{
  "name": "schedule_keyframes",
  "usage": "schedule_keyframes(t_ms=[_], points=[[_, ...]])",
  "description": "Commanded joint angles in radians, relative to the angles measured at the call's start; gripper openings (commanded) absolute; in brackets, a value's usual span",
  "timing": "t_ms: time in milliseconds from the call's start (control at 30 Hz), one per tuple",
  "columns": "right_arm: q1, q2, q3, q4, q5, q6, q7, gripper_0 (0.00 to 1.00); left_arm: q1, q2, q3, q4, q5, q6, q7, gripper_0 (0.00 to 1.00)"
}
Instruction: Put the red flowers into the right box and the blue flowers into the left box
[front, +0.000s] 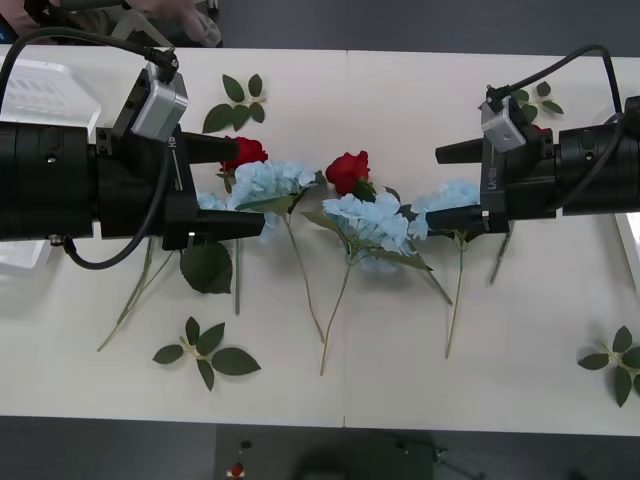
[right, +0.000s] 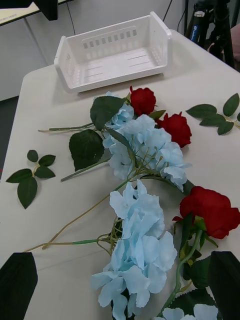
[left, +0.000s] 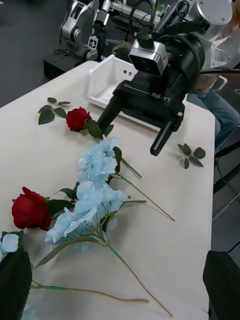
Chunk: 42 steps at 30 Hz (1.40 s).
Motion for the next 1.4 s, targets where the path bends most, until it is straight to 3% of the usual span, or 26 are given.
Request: schedule_keyframes(t_ms=[33, 267, 400, 500, 600, 733, 867, 1100, 1400], points=[[0.07, 0.04, 0.031, 0.008, 0.013, -0.016, 0.024, 1.0, 0.008, 0.017, 0.004, -0.018, -0.001, 0.001, 0.001, 1.0], [0.039, 0.02, -0.026, 0.012, 0.056, -0.004, -0.068, 1.0, 0.039, 0.001, -0.007, 0.005, 0.002, -0.004, 0.001, 1.0], [-0.062, -0.06, -0.099, 0.019, 0.113, 0.193, -0.759, 1.0, 0.046, 0.09, 0.014, 0.031, 0.15, -0.125, 0.015, 1.0], [-0.154, -0.084, -0.184, 0.049, 0.205, 0.374, -1.318, 1.0, 0.046, 0.224, 0.019, 0.138, 0.34, -0.137, 0.024, 1.0], [-0.262, -0.086, -0.21, 0.114, 0.342, 0.529, -1.618, 1.0, 0.045, 0.303, 0.019, 0.298, 0.403, -0.079, 0.027, 1.0], [-0.363, -0.078, -0.158, 0.227, 0.547, 0.619, -1.721, 1.0, 0.045, 0.314, 0.008, 0.491, 0.321, 0.015, 0.035, 1.0], [-0.391, -0.058, -0.059, 0.33, 0.679, 0.536, -1.718, 1.0, 0.03, 0.314, -0.042, 0.597, 0.194, 0.019, 0.049, 1.0], [-0.403, 0.008, 0.123, 0.505, 0.837, 0.228, -1.7, 1.0, -0.162, 0.265, -0.265, 0.717, 0.01, -0.078, 0.067, 1.0], [-0.489, 0.144, 0.152, 0.773, 0.997, 0.055, -1.687, 1.0, -0.311, 0.196, -0.438, 0.835, -0.176, -0.128, 0.067, 1.0]])
